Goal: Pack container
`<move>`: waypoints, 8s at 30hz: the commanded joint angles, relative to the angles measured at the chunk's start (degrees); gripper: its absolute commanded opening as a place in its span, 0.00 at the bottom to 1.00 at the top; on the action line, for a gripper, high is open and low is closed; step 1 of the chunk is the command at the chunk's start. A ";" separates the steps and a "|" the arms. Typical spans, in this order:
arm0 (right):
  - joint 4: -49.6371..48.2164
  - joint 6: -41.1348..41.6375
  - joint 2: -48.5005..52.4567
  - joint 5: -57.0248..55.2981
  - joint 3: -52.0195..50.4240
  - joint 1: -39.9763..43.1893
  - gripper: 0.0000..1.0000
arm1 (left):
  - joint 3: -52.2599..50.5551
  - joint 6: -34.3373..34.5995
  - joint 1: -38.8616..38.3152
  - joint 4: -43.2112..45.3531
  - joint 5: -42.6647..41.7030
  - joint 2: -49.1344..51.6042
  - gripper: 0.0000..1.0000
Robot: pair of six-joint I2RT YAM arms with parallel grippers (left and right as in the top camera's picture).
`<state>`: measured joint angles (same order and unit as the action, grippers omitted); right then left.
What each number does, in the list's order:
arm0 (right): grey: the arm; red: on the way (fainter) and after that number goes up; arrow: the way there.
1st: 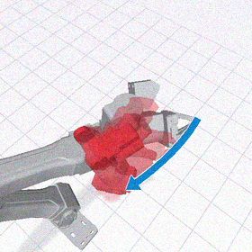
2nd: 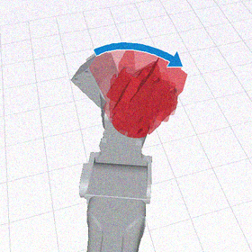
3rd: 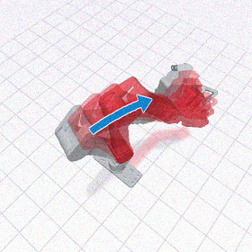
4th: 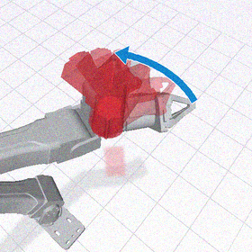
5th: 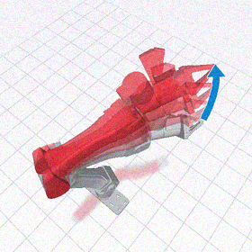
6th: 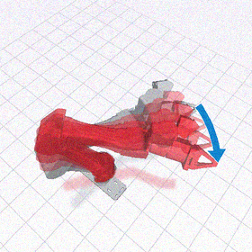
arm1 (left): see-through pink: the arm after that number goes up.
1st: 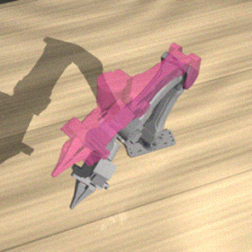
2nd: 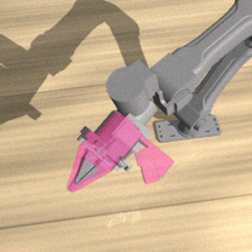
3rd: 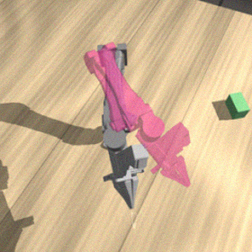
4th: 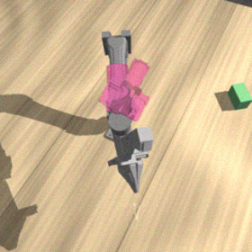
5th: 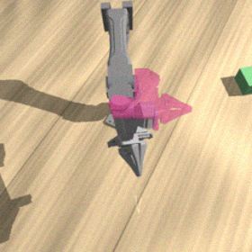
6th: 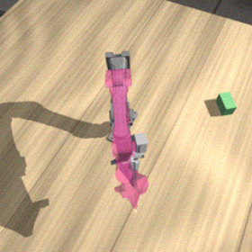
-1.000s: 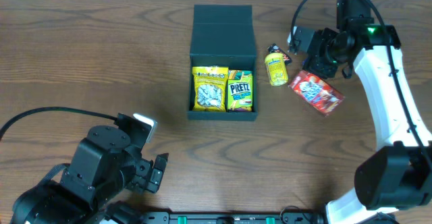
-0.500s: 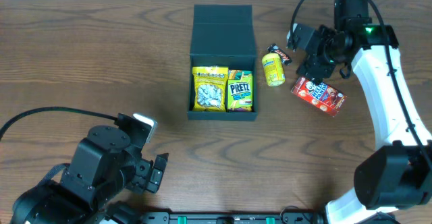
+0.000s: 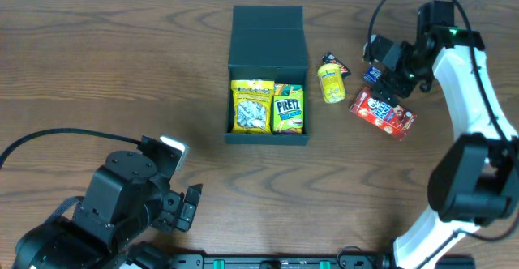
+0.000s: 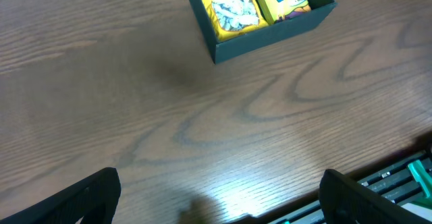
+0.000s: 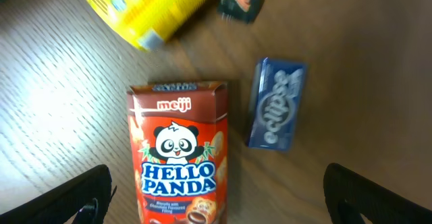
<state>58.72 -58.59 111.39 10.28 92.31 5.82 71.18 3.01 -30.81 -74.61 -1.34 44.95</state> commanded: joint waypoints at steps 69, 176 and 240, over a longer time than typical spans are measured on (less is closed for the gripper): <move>-14.60 4.81 10.88 -11.80 -13.77 -6.27 0.52 | 0.24 0.42 0.09 -0.17 -0.17 -0.02 0.95; -1.73 88.08 4.66 -19.82 13.42 -38.49 0.02 | 0.24 0.44 0.09 -0.17 -0.17 -0.02 0.95; 3.87 72.17 -0.02 -12.41 14.47 -16.63 0.04 | 0.24 0.42 0.09 -0.17 -0.17 -0.02 0.95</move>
<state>62.35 17.04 111.22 -1.08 107.28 -13.96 71.18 3.01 -30.81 -74.61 -1.34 44.95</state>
